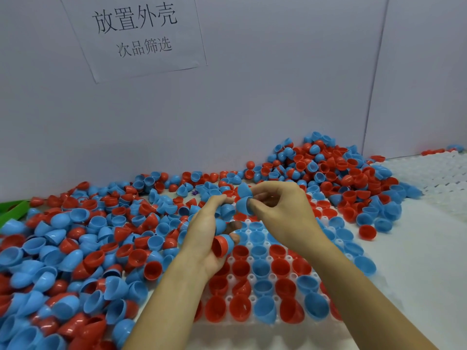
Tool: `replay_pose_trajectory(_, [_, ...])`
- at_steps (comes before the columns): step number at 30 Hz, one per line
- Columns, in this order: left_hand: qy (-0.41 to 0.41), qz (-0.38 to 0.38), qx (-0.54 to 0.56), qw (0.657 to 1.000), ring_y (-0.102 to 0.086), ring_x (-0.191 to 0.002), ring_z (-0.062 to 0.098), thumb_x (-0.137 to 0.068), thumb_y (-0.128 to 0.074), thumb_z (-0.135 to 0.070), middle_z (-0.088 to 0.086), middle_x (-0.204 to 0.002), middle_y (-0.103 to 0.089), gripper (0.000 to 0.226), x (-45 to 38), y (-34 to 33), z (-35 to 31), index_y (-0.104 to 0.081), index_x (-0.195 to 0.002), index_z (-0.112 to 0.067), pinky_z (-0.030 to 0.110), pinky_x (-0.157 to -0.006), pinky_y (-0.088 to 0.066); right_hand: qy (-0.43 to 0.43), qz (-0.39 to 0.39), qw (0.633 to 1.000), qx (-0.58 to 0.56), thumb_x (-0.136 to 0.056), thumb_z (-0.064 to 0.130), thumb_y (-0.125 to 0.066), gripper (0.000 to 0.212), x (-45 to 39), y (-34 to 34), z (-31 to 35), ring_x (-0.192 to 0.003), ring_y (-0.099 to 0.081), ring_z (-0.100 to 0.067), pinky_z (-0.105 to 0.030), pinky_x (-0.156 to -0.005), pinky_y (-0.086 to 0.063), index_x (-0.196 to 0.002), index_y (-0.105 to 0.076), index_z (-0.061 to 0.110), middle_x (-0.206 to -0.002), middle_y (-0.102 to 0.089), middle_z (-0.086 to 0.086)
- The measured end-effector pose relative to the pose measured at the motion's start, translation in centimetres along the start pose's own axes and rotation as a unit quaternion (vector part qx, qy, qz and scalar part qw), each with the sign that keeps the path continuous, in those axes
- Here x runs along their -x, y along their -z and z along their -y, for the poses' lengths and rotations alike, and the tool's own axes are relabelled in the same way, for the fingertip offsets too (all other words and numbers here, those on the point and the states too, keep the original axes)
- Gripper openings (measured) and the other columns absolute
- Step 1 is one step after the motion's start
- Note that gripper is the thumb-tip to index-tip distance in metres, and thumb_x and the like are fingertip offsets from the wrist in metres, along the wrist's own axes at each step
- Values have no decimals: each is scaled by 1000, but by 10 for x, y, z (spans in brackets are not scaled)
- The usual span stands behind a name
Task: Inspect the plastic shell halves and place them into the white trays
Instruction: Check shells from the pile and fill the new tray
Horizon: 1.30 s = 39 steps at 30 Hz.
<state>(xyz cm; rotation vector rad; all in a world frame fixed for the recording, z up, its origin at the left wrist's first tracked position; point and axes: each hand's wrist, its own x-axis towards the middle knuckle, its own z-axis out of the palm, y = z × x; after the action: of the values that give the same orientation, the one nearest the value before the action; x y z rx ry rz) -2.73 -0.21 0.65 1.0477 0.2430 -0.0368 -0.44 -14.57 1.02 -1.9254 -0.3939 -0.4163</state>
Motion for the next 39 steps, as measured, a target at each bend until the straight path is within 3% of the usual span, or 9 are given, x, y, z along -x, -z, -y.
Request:
replay_pose_trajectory(8, [1,-13,6,1000,-57,-54,15,-87,-71,-23,8,-75,-67,14,-2,6,-2,-68,-78,-13,23,-37,-42,-17,18,999,38,-88,22,-73,9,-1,48,7,-68,-69,-8,-17,-63,-57,-83,-72,29,-72,-73,8])
replay_pose_trajectory(13, [3,-15,3,1000,-58,-53,15,-87,-72,-23,9,-79,-66,12,-3,7,-1,-66,-84,-13,23,-38,-42,-28,110,968,226,-87,31,-74,14,9,95,4,-69,-67,-20,-33,-58,-59,-78,-76,20,-71,-71,1])
replay_pose_trajectory(17, [1,-15,-3,1000,-59,-55,14,-88,-70,-25,8,-82,-66,12,-3,6,1,-68,-85,-13,23,-38,-43,-77,166,930,319,-84,32,-77,15,39,124,-1,-67,-63,-15,-22,-50,-49,-72,-74,24,-67,-69,8])
replay_pose_trajectory(20, [3,-12,-6,1000,-58,-55,14,-89,-70,-25,9,-86,-66,13,-1,5,1,-67,-87,-13,23,-38,-43,-121,208,895,376,-82,34,-79,19,58,137,6,-71,-62,4,-9,-52,-46,-67,-67,35,-71,-67,20])
replay_pose_trajectory(24, [6,-14,-19,1000,-60,-53,12,-89,-70,-26,9,-88,-67,13,0,4,2,-68,-88,-13,23,-38,-44,-160,278,840,439,-84,33,-77,5,71,123,10,-67,-65,-5,-13,-53,-48,-88,-74,33,-76,-66,17])
replay_pose_trajectory(27, [8,-12,-22,1000,-61,-51,12,-88,-71,-27,9,-87,-67,14,1,2,3,-69,-87,-13,24,-38,-44,-167,305,806,479,-87,25,-74,17,78,111,6,-67,-62,-5,-12,-54,-44,-105,-75,26,-84,-66,14])
replay_pose_trajectory(32, [18,0,5,1000,-60,-54,14,-90,-68,-34,7,-80,-67,21,4,2,4,-69,-86,-13,23,-37,-42,-196,315,809,455,-90,25,-72,24,76,115,8,-73,-63,-4,-12,-63,-52,-114,-73,29,-91,-66,17])
replay_pose_trajectory(34, [24,12,20,999,-59,-53,14,-92,-64,-38,4,-72,-67,26,4,2,4,-68,-86,-12,22,-36,-41,-199,312,817,442,-91,27,-70,24,73,119,11,-72,-60,-2,-10,-55,-46,-114,-71,32,-86,-61,21])
replay_pose_trajectory(39, [31,10,44,998,-60,-52,15,-94,-59,-50,9,-73,-70,38,3,2,5,-64,-87,-13,23,-35,-42,-104,259,864,419,-94,30,-66,19,51,111,21,-71,-61,3,-11,-59,-48,-112,-73,29,-85,-60,24])
